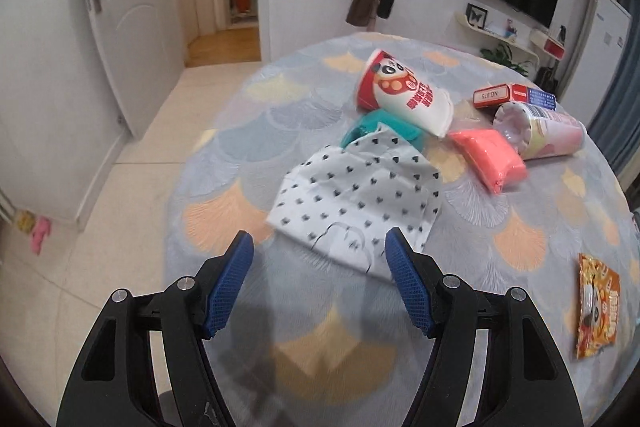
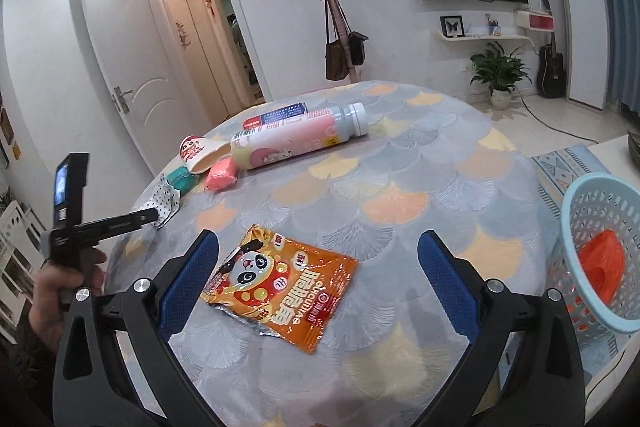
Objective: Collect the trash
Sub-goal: 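Grasp the white heart-print cloth with the left tool while the right grasps the orange snack bag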
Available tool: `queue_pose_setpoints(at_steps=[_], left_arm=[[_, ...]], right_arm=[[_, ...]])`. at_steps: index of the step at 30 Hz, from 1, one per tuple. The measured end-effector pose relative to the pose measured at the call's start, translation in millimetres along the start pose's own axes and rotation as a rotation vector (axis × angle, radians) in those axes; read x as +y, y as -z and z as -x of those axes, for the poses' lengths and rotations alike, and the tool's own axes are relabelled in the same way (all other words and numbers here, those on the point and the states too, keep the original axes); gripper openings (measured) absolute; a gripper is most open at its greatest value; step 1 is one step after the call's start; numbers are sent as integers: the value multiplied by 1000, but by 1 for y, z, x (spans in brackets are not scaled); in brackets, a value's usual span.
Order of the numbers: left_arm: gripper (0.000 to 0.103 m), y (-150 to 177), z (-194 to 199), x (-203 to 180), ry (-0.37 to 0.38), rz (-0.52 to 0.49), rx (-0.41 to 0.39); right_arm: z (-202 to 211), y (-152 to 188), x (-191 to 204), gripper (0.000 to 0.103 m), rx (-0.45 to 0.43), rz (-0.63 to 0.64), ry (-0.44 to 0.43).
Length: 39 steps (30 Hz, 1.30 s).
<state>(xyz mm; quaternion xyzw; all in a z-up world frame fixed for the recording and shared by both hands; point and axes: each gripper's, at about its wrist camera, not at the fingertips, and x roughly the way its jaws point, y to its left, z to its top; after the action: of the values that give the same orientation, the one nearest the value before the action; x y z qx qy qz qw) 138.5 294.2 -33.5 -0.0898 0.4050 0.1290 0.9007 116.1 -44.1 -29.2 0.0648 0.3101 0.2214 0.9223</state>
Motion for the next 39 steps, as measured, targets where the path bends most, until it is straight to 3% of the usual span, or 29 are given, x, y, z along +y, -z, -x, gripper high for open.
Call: queue_pose_setpoints(at_steps=[7, 11, 14, 19, 23, 24, 31, 34, 37, 39], left_arm=[[74, -8, -8, -7, -9, -44, 6], [72, -8, -8, -9, -3, -58, 5], [66, -7, -7, -15, 1, -78, -7], [33, -3, -2, -16, 23, -89, -20], [24, 0, 0, -13, 37, -91, -31], [16, -1, 1, -11, 50, -83, -31], [10, 1, 6, -12, 110, -75, -22], [10, 2, 8, -12, 118, -71, -25], [8, 5, 17, -13, 128, -71, -38], [7, 6, 24, -13, 138, -75, -54]], right_arm=[[-17, 1, 2, 96, 41, -1, -2], [-32, 4, 7, 96, 83, 2, -12], [-42, 7, 14, 96, 113, 19, -12], [-52, 12, 26, 95, 151, 59, 14], [-58, 11, 27, 95, 185, 65, 33], [-59, 11, 29, 95, 188, 72, 41], [-68, 13, 43, 90, 217, 164, 100], [-68, 14, 45, 78, 207, 185, 115], [-67, 16, 47, 58, 190, 200, 124], [-67, 17, 48, 31, 178, 205, 126]])
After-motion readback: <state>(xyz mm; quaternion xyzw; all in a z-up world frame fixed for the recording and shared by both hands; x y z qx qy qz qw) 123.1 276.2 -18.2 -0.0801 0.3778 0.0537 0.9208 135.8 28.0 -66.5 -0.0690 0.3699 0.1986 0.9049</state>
